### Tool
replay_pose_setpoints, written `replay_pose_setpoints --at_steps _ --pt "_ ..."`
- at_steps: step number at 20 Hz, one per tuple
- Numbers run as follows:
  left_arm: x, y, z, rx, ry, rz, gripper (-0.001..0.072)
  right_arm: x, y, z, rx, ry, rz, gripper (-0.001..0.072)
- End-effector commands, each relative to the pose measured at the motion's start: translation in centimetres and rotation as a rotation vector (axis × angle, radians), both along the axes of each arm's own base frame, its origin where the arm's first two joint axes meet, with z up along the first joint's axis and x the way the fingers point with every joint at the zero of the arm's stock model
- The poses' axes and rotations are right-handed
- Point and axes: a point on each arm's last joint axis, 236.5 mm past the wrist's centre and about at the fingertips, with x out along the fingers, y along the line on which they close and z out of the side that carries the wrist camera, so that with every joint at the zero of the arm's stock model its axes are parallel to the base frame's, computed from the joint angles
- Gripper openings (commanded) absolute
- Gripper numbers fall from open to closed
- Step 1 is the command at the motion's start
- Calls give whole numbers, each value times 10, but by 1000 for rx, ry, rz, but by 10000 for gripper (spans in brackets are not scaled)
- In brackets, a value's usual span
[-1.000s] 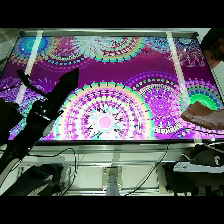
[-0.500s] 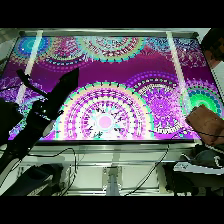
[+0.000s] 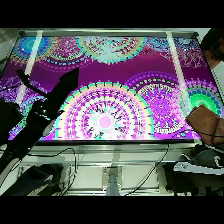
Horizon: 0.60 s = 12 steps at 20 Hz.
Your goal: Fold the clothes and pants, and hang the long-sleeved shirts on hangers.
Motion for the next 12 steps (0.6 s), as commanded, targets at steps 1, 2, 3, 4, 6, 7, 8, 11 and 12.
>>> replay_pose_setpoints --at_steps 1,2,3,4,6,7,8,11,12 --pt "1 2 0 1 0 7 14 84 48 0 187 -324 157 12" --pt "3 7 0 1 -1 18 15 116 71 8 253 -450 237 11" --pt "7 15 0 1 -1 39 15 146 99 20 328 -566 331 11" --pt "11 25 0 1 -1 66 15 168 127 32 402 -658 415 11" --pt "21 53 2 0 -4 136 14 198 188 54 535 -781 600 10" --pt "24 67 3 -1 -7 169 14 205 216 61 583 -805 682 10" --pt "26 77 5 -1 -9 195 14 210 245 65 618 -815 766 10" --pt "21 96 18 -8 -36 238 14 213 322 69 686 -799 996 9" --pt "17 98 25 -11 -47 243 14 211 347 69 704 -788 1072 10"
